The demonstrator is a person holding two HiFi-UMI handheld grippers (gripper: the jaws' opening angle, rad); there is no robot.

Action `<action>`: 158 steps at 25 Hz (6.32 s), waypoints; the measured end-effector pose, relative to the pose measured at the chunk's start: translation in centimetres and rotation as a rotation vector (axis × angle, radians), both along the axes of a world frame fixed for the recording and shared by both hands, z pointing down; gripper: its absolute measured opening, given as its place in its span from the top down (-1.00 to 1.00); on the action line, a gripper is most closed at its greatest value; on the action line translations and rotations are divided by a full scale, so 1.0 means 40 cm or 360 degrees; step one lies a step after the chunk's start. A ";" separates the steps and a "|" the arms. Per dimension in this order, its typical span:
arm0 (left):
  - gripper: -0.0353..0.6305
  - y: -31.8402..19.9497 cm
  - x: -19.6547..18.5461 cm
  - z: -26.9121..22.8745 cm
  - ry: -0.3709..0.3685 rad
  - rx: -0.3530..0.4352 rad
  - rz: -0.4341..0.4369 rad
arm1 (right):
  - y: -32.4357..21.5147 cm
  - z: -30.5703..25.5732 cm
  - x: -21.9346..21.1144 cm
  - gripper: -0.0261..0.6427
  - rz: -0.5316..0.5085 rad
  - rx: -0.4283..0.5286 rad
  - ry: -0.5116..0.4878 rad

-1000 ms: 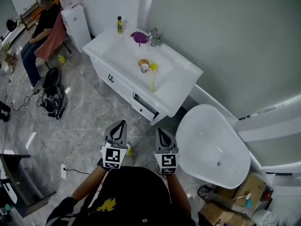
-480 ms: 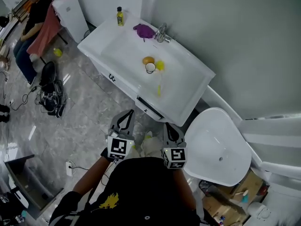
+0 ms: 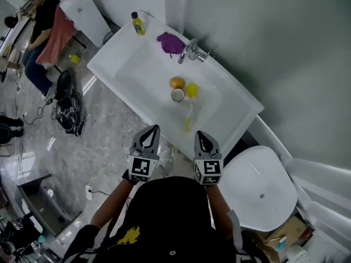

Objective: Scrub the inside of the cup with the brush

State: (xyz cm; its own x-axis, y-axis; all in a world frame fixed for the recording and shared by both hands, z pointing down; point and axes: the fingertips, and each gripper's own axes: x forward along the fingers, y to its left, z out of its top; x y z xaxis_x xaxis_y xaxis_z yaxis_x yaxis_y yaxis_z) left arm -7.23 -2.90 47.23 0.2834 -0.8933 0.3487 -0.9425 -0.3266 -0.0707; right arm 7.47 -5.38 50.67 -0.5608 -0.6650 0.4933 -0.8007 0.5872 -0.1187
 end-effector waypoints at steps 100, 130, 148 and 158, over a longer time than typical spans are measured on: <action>-0.47 -0.365 0.206 0.353 -0.0304 -0.0263 0.1666 | -0.148 0.076 -0.158 0.74 -0.0287 -0.2255 -0.0514; -0.46 -0.285 0.253 0.389 -0.0542 -0.0124 0.1846 | -0.233 0.147 -0.161 0.74 -0.0085 -0.2222 -0.0496; -0.46 -0.268 0.245 0.375 -0.0366 -0.0193 0.1796 | -0.177 0.172 -0.102 0.85 -0.0095 -0.2219 -0.0548; -0.46 -0.258 0.232 0.384 -0.0414 -0.0223 0.1838 | -0.151 0.166 -0.125 0.84 -0.0431 -0.1876 -0.0451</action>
State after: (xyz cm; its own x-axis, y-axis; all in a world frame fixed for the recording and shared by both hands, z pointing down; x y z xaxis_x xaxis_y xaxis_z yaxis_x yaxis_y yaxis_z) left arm 2.05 -13.20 62.58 0.8013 -0.1060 0.5889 -0.0486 -0.9925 -0.1125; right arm 2.47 -11.41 57.31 -0.7952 0.2552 0.5500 -0.5302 0.1472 -0.8350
